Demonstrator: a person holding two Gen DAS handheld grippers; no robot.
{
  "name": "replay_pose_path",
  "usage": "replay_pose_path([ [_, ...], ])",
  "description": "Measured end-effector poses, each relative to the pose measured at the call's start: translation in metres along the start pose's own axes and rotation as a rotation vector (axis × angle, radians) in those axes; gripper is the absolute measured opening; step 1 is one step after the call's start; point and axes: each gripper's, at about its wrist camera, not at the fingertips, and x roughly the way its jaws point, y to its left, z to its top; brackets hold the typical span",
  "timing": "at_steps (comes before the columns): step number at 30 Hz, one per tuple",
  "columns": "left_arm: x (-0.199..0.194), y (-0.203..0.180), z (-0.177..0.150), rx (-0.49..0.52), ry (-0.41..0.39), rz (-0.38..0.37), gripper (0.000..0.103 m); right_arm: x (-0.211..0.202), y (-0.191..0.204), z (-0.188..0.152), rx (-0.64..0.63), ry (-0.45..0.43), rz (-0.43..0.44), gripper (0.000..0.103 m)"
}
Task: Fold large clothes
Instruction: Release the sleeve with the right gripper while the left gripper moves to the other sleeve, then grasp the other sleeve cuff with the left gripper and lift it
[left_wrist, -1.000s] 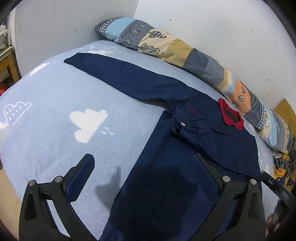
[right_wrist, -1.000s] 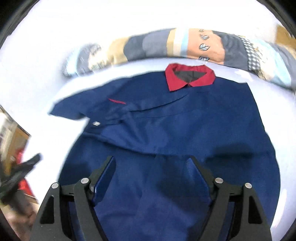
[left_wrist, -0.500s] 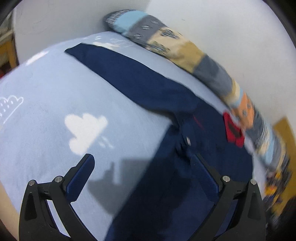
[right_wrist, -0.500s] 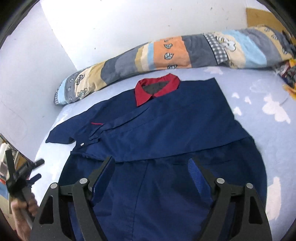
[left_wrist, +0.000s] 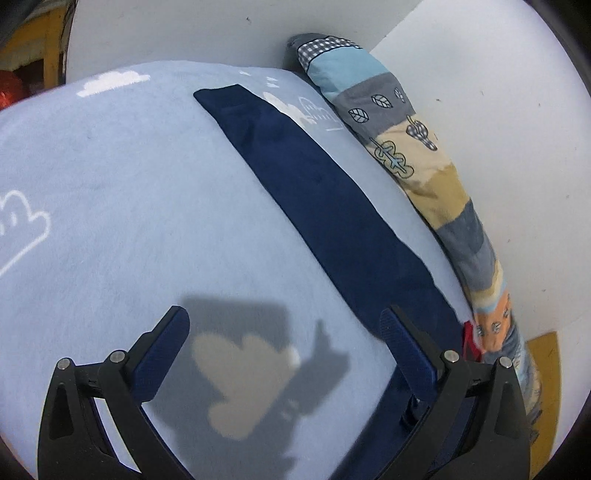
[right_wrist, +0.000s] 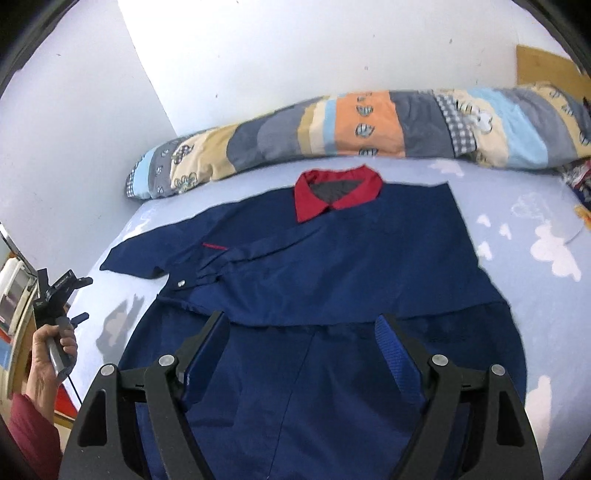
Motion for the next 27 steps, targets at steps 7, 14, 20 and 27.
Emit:
replay_pose_path([
  [7,0.032,0.037,0.063,-0.172,-0.024,-0.153,0.078,0.005,-0.016,-0.002,0.058,0.03,0.003,0.083],
  [14,0.089,0.056,0.1,-0.297,0.016,-0.179,0.067,0.014,-0.014,-0.003,0.029,0.05,-0.023,0.083],
  [20,0.103,0.059,0.126,-0.286,-0.104,-0.165,0.066,0.023,-0.01,-0.009,0.011,0.073,-0.019,0.083],
  [27,0.133,0.053,0.145,-0.214,-0.236,-0.217,0.065,0.029,-0.019,-0.014,-0.003,0.067,-0.074,0.083],
])
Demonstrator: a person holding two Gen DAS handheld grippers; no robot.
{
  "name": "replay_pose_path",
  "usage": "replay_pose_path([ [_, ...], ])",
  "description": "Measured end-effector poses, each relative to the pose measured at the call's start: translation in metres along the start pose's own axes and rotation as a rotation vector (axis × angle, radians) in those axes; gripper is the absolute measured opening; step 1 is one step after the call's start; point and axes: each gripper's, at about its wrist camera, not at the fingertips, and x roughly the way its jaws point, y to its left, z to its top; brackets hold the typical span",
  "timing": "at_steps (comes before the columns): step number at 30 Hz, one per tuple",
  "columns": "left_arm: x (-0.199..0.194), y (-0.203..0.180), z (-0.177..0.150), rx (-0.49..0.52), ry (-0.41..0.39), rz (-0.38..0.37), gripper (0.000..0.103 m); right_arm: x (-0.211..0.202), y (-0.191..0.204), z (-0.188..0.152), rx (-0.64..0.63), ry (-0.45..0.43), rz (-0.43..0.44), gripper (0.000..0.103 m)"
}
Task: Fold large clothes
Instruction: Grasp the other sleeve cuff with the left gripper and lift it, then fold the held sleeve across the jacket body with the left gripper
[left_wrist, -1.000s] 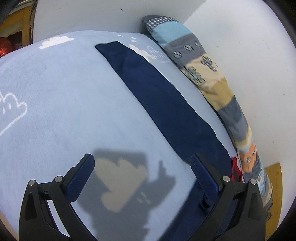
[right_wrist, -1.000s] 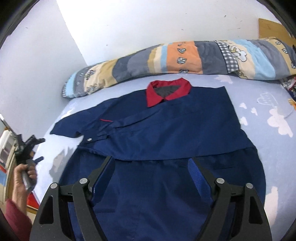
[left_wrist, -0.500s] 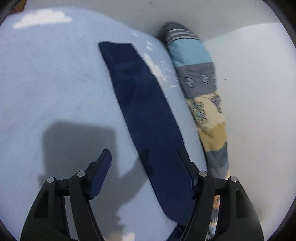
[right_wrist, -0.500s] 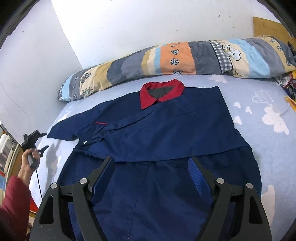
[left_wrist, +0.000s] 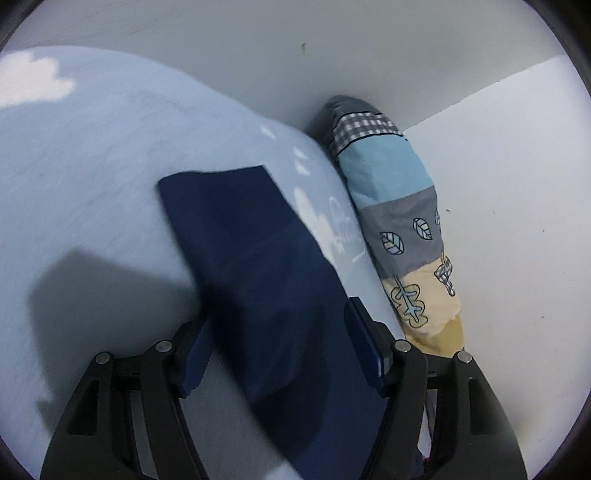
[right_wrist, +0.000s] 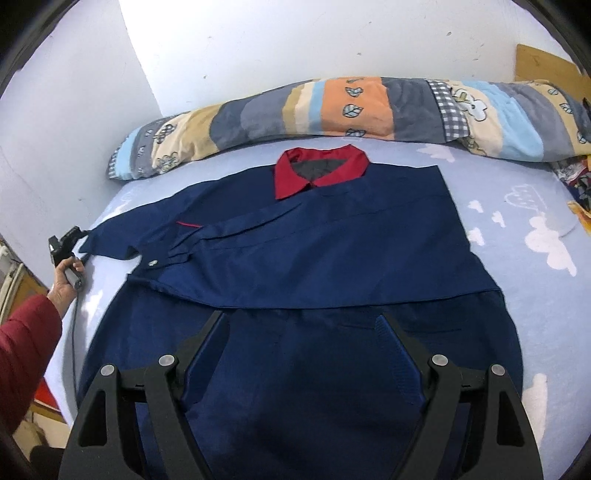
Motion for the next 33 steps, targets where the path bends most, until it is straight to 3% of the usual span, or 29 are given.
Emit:
replay_pose_path([
  [2,0.004,-0.001,0.001,0.012,-0.002,-0.035,0.009,0.0,-0.005,0.002,0.019,-0.005,-0.004,0.083],
  [3,0.008,0.002,0.002,-0.005,0.023,-0.038,0.002,-0.001,-0.008,0.002,0.03,-0.011,-0.006,0.083],
  [11,-0.023,-0.044,0.005,0.117,0.012,-0.045,0.002,-0.017,-0.022,0.007,0.095,-0.056,0.008,0.083],
  [20,-0.09,-0.159,-0.009,0.273,0.048,-0.138,0.002,-0.048,-0.043,0.012,0.154,-0.138,0.0,0.083],
  [28,-0.162,-0.292,-0.076,0.437,0.113,-0.259,0.002,-0.083,-0.077,0.016,0.207,-0.234,-0.057,0.083],
  [33,-0.202,-0.378,-0.148,0.557,0.181,-0.331,0.002,-0.107,-0.104,0.013,0.27,-0.289,-0.056,0.083],
])
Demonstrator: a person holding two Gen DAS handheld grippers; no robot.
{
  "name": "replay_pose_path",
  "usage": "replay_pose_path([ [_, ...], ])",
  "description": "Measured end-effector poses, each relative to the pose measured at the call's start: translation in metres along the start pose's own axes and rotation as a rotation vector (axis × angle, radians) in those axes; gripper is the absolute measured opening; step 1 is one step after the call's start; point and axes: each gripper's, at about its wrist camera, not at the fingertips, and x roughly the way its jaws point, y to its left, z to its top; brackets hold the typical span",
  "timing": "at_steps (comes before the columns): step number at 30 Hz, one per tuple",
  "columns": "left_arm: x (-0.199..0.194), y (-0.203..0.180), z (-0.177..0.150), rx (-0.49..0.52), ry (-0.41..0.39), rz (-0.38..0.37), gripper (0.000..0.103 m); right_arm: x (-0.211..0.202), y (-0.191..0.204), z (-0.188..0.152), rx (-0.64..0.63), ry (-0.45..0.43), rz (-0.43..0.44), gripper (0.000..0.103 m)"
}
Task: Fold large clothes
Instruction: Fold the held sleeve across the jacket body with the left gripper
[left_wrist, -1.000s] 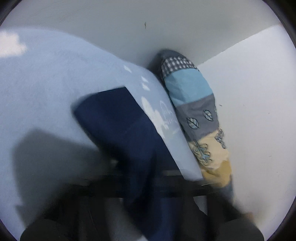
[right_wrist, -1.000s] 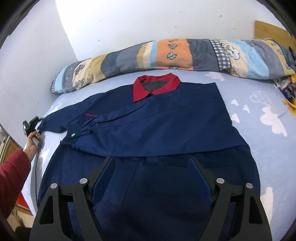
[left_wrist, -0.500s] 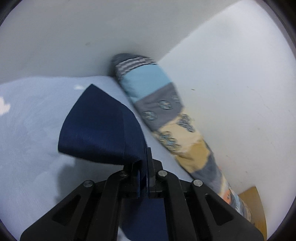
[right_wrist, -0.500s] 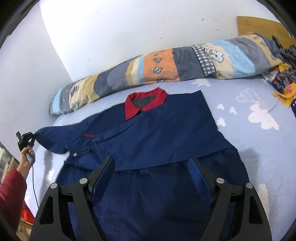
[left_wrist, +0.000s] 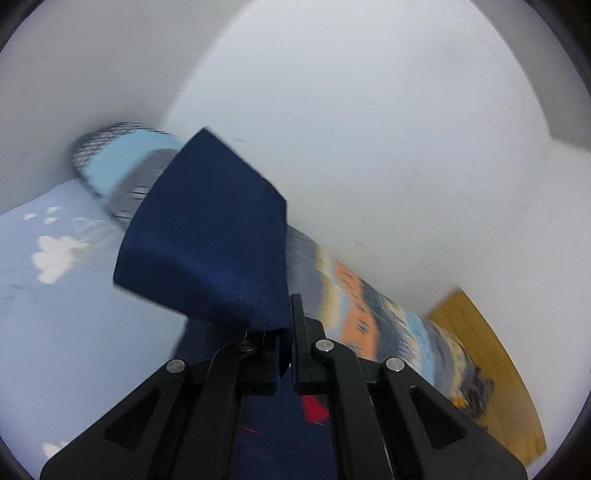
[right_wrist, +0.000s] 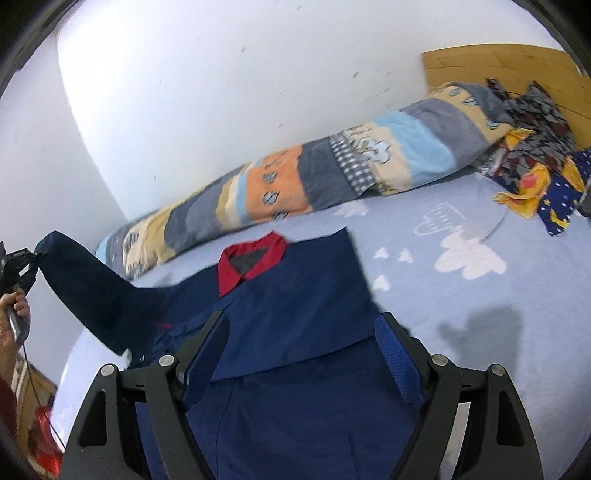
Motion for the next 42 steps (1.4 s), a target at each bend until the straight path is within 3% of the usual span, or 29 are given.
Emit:
replay_pose_path([
  [7,0.029,-0.137,-0.062,0.118,0.117,-0.101,0.002,-0.034,-0.038,0.013,0.054,-0.084,-0.027,0.083],
  [12,0.079,-0.206,-0.146,0.155,0.255,-0.161,0.002,-0.054,-0.07,0.02,0.117,-0.12,-0.027,0.084],
  [15,0.11,-0.24,-0.206,0.184,0.342,-0.159,0.002,-0.061,-0.087,0.023,0.152,-0.13,-0.029,0.084],
  [17,0.137,-0.263,-0.246,0.231,0.387,-0.133,0.002,-0.067,-0.097,0.024,0.171,-0.137,-0.025,0.084],
  [23,0.193,-0.264,-0.366,0.391,0.465,0.043,0.002,-0.075,-0.112,0.025,0.199,-0.148,-0.013,0.085],
  [27,0.204,-0.255,-0.421,0.592,0.499,0.144,0.002,-0.073,-0.114,0.025,0.198,-0.13,-0.004,0.085],
  [29,0.199,-0.254,-0.437,0.697,0.5,0.164,0.011,-0.072,-0.114,0.025,0.199,-0.126,0.002,0.085],
  [33,0.181,-0.247,-0.437,0.79,0.465,0.151,0.06,-0.073,-0.112,0.025,0.199,-0.124,0.011,0.085],
  [34,0.179,-0.245,-0.433,0.795,0.454,0.141,0.066,-0.073,-0.112,0.024,0.2,-0.123,0.014,0.085],
  [39,0.166,-0.212,-0.4,0.812,0.426,0.135,0.07,-0.073,-0.108,0.023,0.209,-0.119,0.023,0.085],
  [42,0.159,-0.174,-0.36,0.728,0.389,0.174,0.071,-0.072,-0.105,0.023,0.205,-0.113,0.026,0.085],
])
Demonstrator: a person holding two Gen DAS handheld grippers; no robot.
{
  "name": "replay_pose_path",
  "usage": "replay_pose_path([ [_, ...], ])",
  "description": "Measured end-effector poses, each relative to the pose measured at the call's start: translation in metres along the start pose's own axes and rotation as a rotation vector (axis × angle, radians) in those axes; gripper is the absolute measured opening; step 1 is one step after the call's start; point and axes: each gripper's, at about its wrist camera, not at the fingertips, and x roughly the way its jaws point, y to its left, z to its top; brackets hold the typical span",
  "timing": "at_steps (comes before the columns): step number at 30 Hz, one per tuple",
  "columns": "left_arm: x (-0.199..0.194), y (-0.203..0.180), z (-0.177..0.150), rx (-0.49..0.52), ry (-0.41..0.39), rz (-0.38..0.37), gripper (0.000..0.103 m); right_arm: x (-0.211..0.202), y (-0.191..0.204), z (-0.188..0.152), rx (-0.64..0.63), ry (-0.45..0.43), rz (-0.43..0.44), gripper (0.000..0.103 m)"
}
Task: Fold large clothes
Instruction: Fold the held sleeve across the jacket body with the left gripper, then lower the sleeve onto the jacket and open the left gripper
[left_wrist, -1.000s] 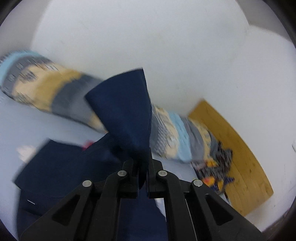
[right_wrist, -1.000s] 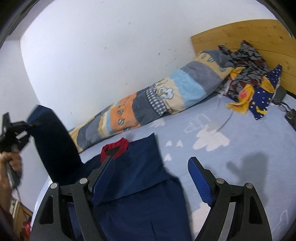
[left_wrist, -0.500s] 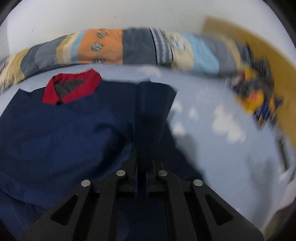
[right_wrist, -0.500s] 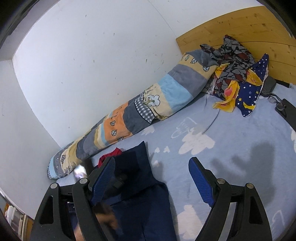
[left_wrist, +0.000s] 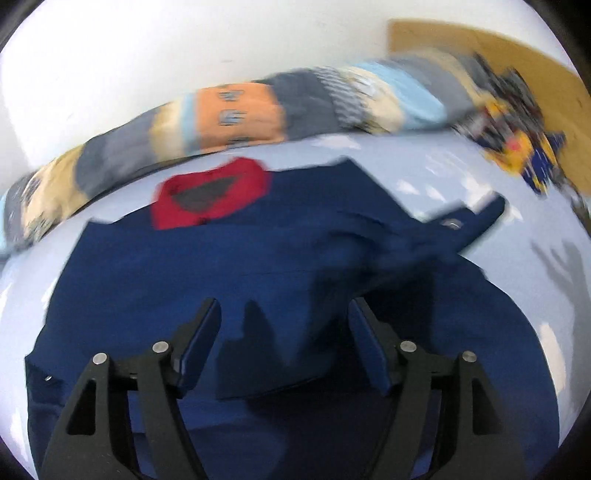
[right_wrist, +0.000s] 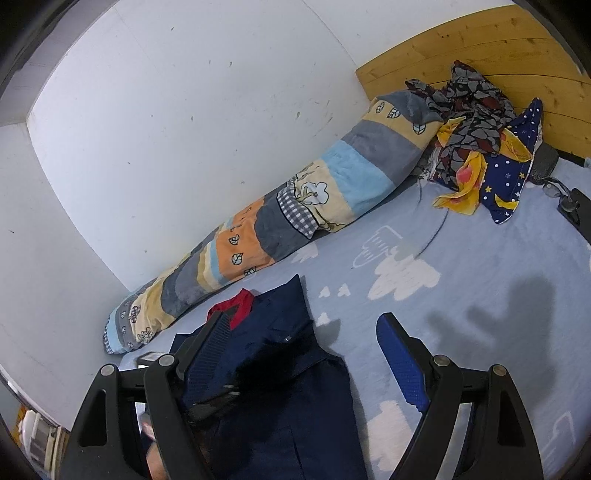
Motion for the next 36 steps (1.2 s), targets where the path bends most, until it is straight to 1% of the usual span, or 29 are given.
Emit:
replay_pose_path([
  [3,0.003,0.063,0.001,-0.133,0.02,0.03,0.071,0.003,0.003,-0.002,-0.004,0.009,0.003,0.085],
  [4,0.006,0.09,-0.001,-0.185,0.023,0.054,0.071,0.004,0.004,-0.002,-0.007,0.013,0.0,0.085],
  [5,0.011,0.108,-0.004,-0.213,0.038,0.075,0.071,0.006,0.006,-0.003,-0.009,0.015,-0.004,0.085],
  [7,0.028,0.148,-0.016,-0.272,0.103,0.135,0.071,0.009,0.008,-0.003,-0.017,0.022,-0.005,0.085],
  [8,0.036,0.166,-0.023,-0.291,0.143,0.179,0.071,0.011,0.01,-0.004,-0.023,0.025,-0.012,0.085],
  [9,0.043,0.185,-0.031,-0.305,0.18,0.24,0.072,0.012,0.011,-0.005,-0.027,0.026,-0.016,0.085],
  [10,0.046,0.206,-0.041,-0.326,0.191,0.273,0.073,0.013,0.012,-0.005,-0.028,0.029,-0.017,0.085],
  [12,0.042,0.235,-0.052,-0.373,0.186,0.286,0.074,0.016,0.012,-0.006,-0.029,0.033,-0.023,0.085],
  [13,0.04,0.249,-0.056,-0.393,0.197,0.328,0.078,0.017,0.012,-0.006,-0.027,0.036,-0.022,0.085],
  [14,0.038,0.263,-0.061,-0.436,0.203,0.337,0.082,0.017,0.012,-0.006,-0.025,0.038,-0.021,0.085],
  [15,0.035,0.283,-0.07,-0.518,0.212,0.327,0.084,0.02,0.012,-0.006,-0.021,0.043,-0.022,0.085],
  [16,0.032,0.295,-0.076,-0.575,0.214,0.302,0.087,0.021,0.013,-0.006,-0.021,0.046,-0.024,0.085],
  [17,0.025,0.303,-0.08,-0.624,0.196,0.292,0.087,0.021,0.013,-0.006,-0.02,0.048,-0.026,0.085],
  [18,0.013,0.305,-0.08,-0.639,0.153,0.329,0.084,0.022,0.013,-0.007,-0.019,0.049,-0.026,0.085],
  [19,0.005,0.303,-0.08,-0.64,0.121,0.336,0.083,0.023,0.014,-0.007,-0.017,0.051,-0.025,0.085],
  [20,-0.004,0.3,-0.08,-0.646,0.087,0.305,0.083,0.024,0.015,-0.008,-0.016,0.055,-0.022,0.085],
  [22,-0.018,0.289,-0.08,-0.66,0.042,0.176,0.083,0.025,0.017,-0.009,-0.02,0.058,-0.023,0.085],
  [24,-0.022,0.273,-0.08,-0.651,0.05,0.027,0.083,0.027,0.02,-0.01,-0.028,0.064,-0.021,0.085],
  [26,-0.023,0.264,-0.082,-0.668,0.067,-0.081,0.083,0.028,0.022,-0.012,-0.03,0.067,-0.022,0.085],
  [28,-0.024,0.259,-0.082,-0.727,0.064,-0.168,0.083,0.029,0.024,-0.013,-0.034,0.072,-0.019,0.085],
  [31,-0.018,0.271,-0.087,-0.88,0.061,-0.258,0.083,0.029,0.028,-0.014,-0.044,0.07,-0.02,0.085],
  [32,-0.016,0.277,-0.089,-0.925,0.066,-0.265,0.082,0.029,0.029,-0.014,-0.047,0.071,-0.02,0.085],
  [34,-0.018,0.283,-0.092,-0.974,0.056,-0.267,0.069,0.03,0.031,-0.014,-0.054,0.07,-0.023,0.085],
  [36,-0.022,0.283,-0.093,-0.995,0.04,-0.273,0.067,0.031,0.031,-0.014,-0.055,0.074,-0.021,0.085],
])
